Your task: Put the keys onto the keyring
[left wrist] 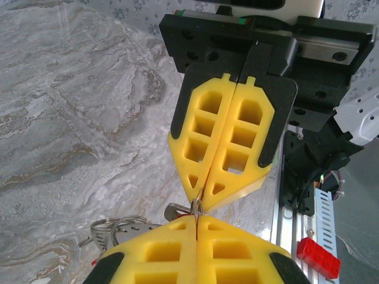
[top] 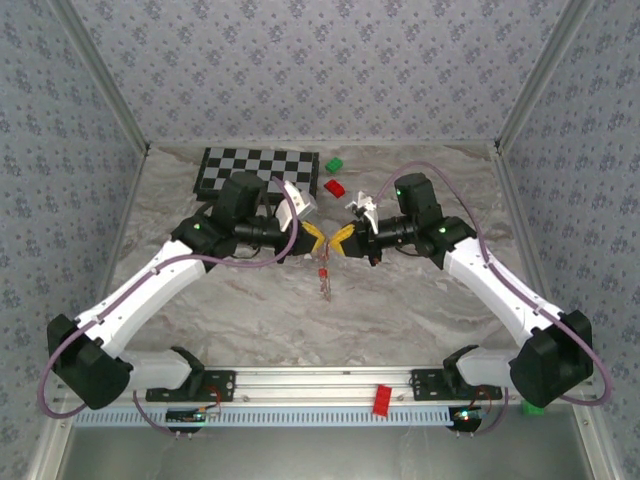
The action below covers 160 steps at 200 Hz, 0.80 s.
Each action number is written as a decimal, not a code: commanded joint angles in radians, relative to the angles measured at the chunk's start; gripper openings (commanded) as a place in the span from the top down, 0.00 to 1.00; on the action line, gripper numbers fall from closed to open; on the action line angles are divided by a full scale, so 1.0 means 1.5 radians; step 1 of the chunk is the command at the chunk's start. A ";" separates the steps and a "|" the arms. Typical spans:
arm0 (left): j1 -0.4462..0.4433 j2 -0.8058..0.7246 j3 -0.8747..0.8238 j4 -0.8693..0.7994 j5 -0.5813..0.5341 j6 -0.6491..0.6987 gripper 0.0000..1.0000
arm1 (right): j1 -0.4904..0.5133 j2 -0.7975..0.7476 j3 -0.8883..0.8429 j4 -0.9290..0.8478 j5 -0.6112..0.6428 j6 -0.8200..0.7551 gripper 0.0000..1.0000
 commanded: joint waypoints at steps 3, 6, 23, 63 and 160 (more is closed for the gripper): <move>0.002 -0.030 0.008 0.065 0.026 -0.020 1.00 | 0.006 0.012 0.006 -0.027 -0.005 -0.015 1.00; 0.002 -0.032 0.007 0.067 0.025 -0.021 1.00 | 0.006 0.012 0.007 -0.028 -0.005 -0.016 1.00; 0.003 -0.037 0.002 0.076 0.024 -0.026 1.00 | 0.007 0.015 0.008 -0.034 -0.003 -0.020 1.00; 0.002 -0.039 -0.005 0.083 0.024 -0.030 1.00 | 0.010 0.015 0.007 -0.042 -0.019 -0.024 0.95; 0.002 -0.037 -0.008 0.079 0.020 -0.031 1.00 | -0.015 -0.059 -0.060 0.118 -0.001 0.059 0.71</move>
